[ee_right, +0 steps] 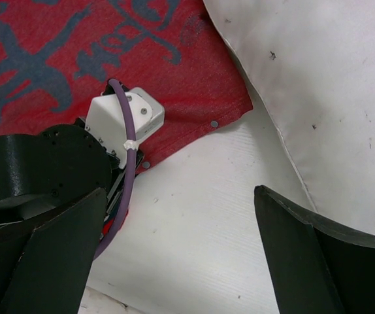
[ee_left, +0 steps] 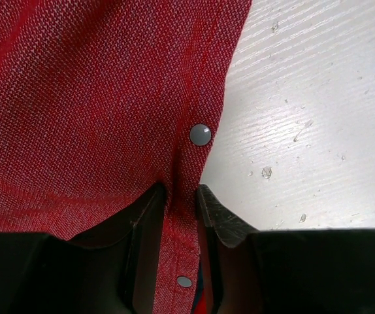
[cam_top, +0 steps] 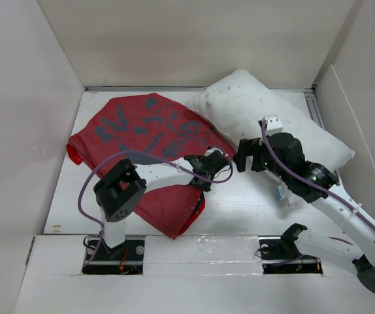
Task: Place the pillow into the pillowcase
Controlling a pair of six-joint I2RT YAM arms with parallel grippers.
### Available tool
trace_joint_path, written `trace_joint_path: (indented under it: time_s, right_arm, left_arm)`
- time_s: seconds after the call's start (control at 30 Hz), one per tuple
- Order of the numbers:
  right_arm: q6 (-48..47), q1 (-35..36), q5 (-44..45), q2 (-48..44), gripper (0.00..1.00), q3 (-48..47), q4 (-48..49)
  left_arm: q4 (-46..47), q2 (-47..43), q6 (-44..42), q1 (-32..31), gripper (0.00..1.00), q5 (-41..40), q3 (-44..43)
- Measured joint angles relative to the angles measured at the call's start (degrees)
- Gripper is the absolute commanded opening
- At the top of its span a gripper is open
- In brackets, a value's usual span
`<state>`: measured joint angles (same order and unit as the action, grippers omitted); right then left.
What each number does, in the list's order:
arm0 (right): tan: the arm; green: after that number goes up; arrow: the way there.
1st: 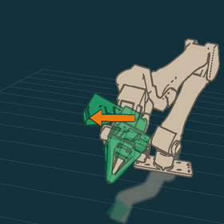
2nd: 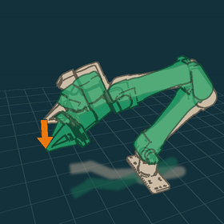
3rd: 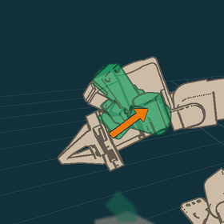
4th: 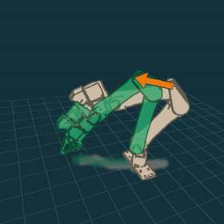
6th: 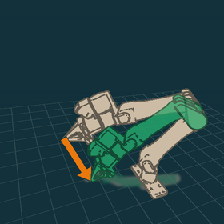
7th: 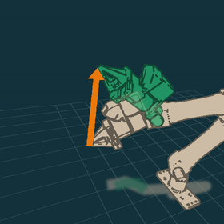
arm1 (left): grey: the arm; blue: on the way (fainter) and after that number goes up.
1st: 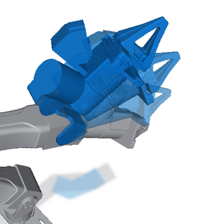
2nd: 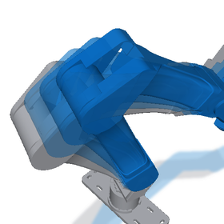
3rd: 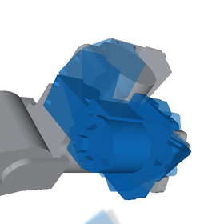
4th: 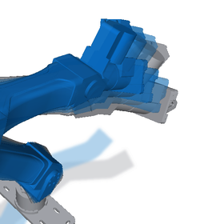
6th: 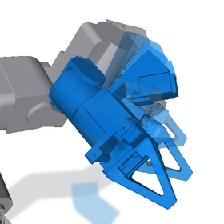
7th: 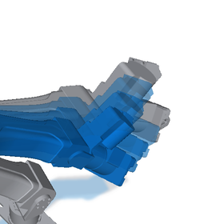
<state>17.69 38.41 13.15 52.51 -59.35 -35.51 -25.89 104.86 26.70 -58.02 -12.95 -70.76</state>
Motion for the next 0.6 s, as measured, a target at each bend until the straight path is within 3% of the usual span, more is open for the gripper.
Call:
trace_joint_path:
  time_s: [0.13, 0.6]
  right_arm:
    - [0.0, 0.0, -0.04, 0.07, 0.99, 0.26, 0.0]
    - [0.0, 0.0, -0.07, 0.07, 0.99, 0.26, 0.0]
  left_arm:
    - [0.0, 0.0, -0.07, 0.0, 0.23, 0.02, -0.52]
    - [0.35, 0.0, -0.28, 0.0, 0.06, -0.13, -0.63]
